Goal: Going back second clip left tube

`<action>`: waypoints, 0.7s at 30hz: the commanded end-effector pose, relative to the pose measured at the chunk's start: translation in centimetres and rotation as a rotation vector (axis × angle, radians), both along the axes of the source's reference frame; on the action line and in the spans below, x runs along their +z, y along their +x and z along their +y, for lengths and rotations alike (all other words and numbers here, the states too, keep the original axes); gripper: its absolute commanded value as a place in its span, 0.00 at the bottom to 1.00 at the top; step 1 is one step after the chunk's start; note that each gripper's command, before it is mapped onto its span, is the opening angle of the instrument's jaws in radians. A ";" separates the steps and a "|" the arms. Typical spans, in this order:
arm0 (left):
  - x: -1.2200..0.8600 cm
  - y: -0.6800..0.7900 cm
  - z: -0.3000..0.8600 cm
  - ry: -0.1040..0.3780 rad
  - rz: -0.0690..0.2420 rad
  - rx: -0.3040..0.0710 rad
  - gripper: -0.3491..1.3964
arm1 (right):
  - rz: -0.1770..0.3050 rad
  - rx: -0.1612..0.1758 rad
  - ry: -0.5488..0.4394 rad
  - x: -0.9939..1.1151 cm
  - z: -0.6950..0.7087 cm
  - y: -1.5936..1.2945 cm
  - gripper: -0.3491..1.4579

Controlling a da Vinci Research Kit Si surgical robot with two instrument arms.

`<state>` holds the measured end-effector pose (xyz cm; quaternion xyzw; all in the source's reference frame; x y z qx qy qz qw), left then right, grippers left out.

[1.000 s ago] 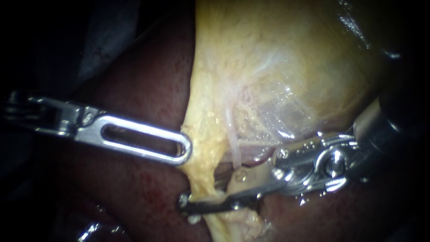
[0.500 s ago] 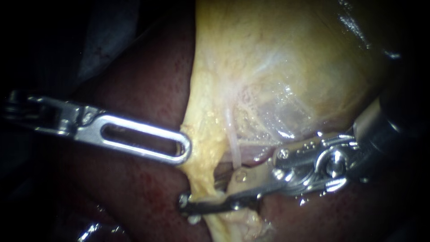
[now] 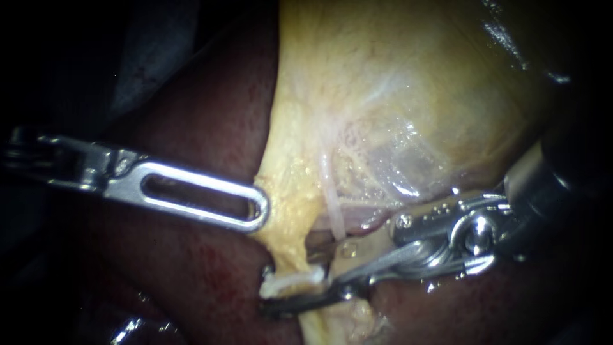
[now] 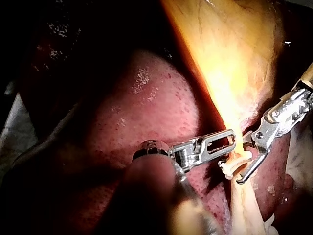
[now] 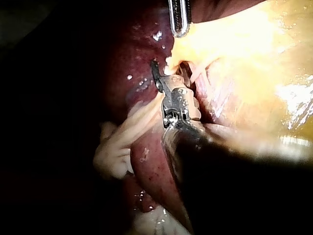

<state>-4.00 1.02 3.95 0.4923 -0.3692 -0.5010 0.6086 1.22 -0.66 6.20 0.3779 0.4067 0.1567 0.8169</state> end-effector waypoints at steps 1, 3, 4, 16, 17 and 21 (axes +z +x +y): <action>0.00 0.00 0.00 0.000 0.000 0.000 0.00 | 0.000 0.002 -0.001 0.01 0.01 0.00 0.44; 0.00 0.00 0.00 0.000 0.000 0.000 0.00 | -0.001 0.003 -0.001 0.01 0.01 0.01 0.45; 0.00 0.00 0.00 0.000 0.000 0.000 0.00 | -0.004 0.005 0.004 0.01 0.01 0.01 0.45; 0.00 0.00 0.00 0.000 0.000 0.000 0.00 | 0.001 0.002 -0.005 0.01 0.01 0.05 0.45; 0.00 0.00 0.00 0.000 0.000 0.000 0.00 | 0.001 0.003 -0.005 0.01 0.01 0.05 0.45; 0.00 0.00 0.00 0.000 0.000 0.000 0.00 | 0.001 0.002 -0.004 -0.01 0.02 0.03 0.45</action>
